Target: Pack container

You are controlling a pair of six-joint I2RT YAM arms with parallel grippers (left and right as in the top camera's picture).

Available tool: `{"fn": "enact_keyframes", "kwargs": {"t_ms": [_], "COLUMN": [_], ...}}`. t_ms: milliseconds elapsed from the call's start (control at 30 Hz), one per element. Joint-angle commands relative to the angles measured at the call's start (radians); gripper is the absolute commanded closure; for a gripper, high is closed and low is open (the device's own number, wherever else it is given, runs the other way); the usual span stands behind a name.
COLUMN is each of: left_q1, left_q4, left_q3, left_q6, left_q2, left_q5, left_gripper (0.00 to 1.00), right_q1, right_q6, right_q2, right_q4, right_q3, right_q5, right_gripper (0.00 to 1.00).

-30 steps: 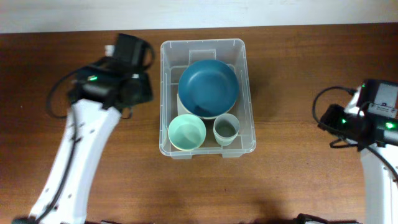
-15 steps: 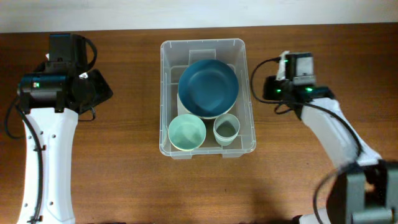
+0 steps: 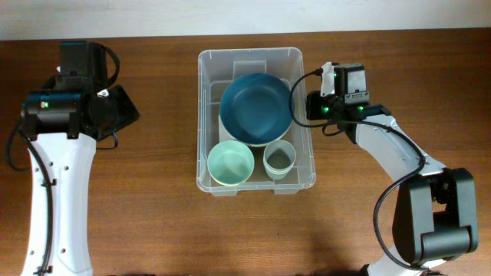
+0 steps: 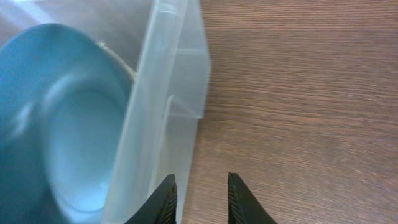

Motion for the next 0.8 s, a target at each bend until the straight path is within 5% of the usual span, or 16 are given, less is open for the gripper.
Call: {"fn": "enact_keyframes", "kwargs": {"t_ms": [0, 467, 567, 633, 767], "left_q1": [0.003, 0.003, 0.003, 0.002, -0.013], "left_q4": [0.003, 0.001, 0.003, 0.005, 0.041], "left_q3": [-0.002, -0.002, -0.002, -0.002, -0.002], "left_q6": [-0.009, -0.009, -0.009, -0.002, 0.126], "left_q2": [0.002, 0.002, 0.002, 0.002, 0.011], "left_q5": [0.003, 0.003, 0.003, 0.003, 0.003], "left_gripper": [0.56, 0.56, 0.56, 0.56, 0.55], "right_q1": [0.008, 0.006, 0.002, -0.006, -0.044], "right_q6": [-0.04, -0.059, -0.058, -0.056, -0.049], "right_q2": [-0.004, -0.004, -0.004, -0.004, -0.015], "right_q4": [0.004, 0.03, 0.03, 0.029, 0.02], "right_q3": [0.007, 0.007, 0.007, 0.007, 0.023], "right_q5": [-0.153, -0.179, -0.111, -0.04, 0.082], "right_gripper": [0.76, 0.72, 0.61, 0.42, 0.21]}}
